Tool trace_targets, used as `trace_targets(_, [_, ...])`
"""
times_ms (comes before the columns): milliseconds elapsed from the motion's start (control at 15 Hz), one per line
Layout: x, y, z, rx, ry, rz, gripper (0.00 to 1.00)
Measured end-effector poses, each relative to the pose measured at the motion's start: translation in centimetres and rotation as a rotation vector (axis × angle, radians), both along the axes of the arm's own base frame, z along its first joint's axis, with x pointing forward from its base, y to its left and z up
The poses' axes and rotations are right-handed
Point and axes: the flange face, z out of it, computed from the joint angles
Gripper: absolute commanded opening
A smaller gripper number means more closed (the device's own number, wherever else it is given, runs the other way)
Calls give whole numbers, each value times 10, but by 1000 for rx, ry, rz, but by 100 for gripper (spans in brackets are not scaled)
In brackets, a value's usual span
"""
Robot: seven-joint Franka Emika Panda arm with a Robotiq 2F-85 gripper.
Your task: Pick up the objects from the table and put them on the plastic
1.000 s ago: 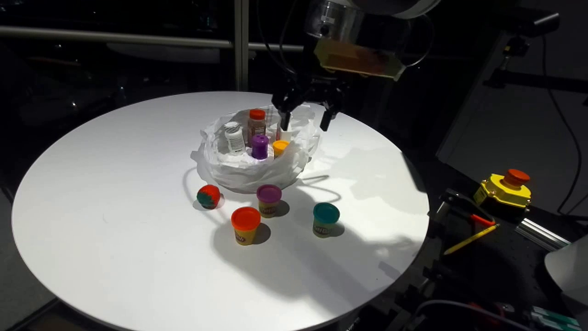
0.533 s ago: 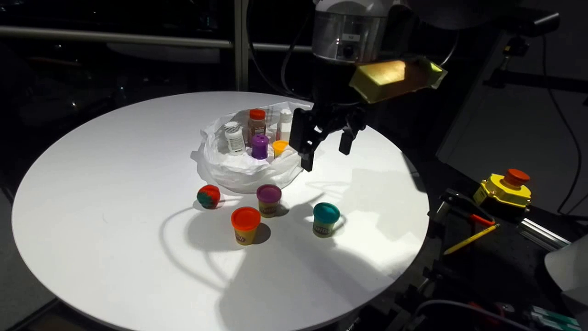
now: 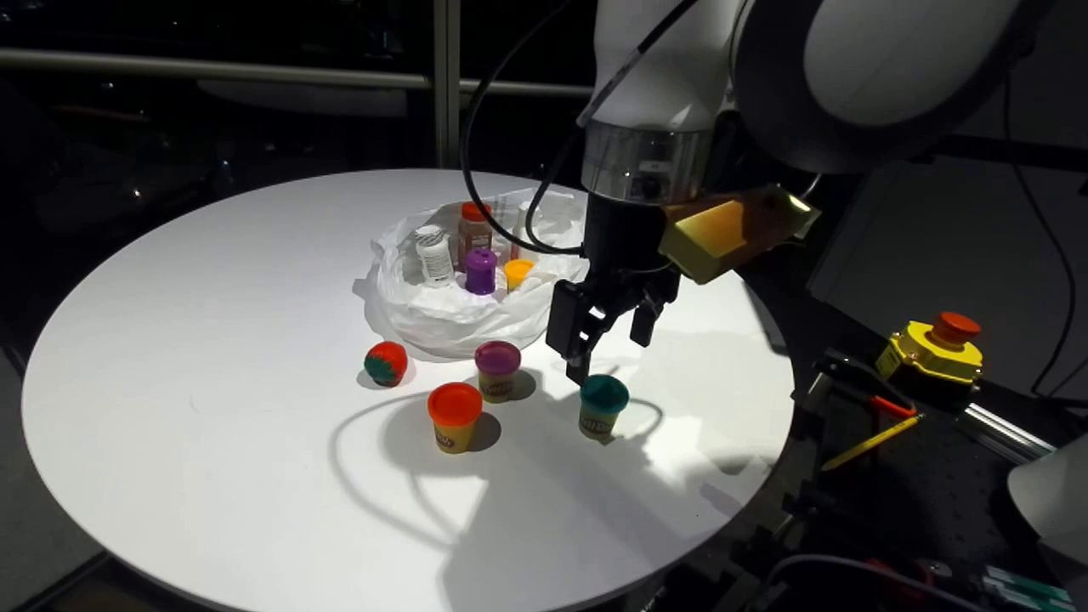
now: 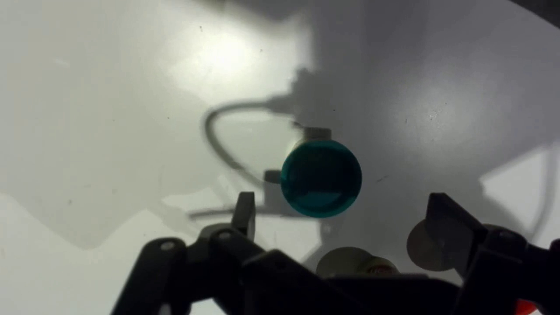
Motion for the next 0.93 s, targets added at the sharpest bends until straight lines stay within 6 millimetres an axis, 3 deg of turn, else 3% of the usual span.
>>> trace_targets(600, [-6, -15, -48, 57, 46, -1, 100])
trace_targets(667, [-7, -15, -52, 58, 55, -2, 75])
trace_targets(733, [-8, -16, -55, 58, 59, -2, 74])
trace_targets(933, [-6, -16, -59, 63, 36, -3, 49])
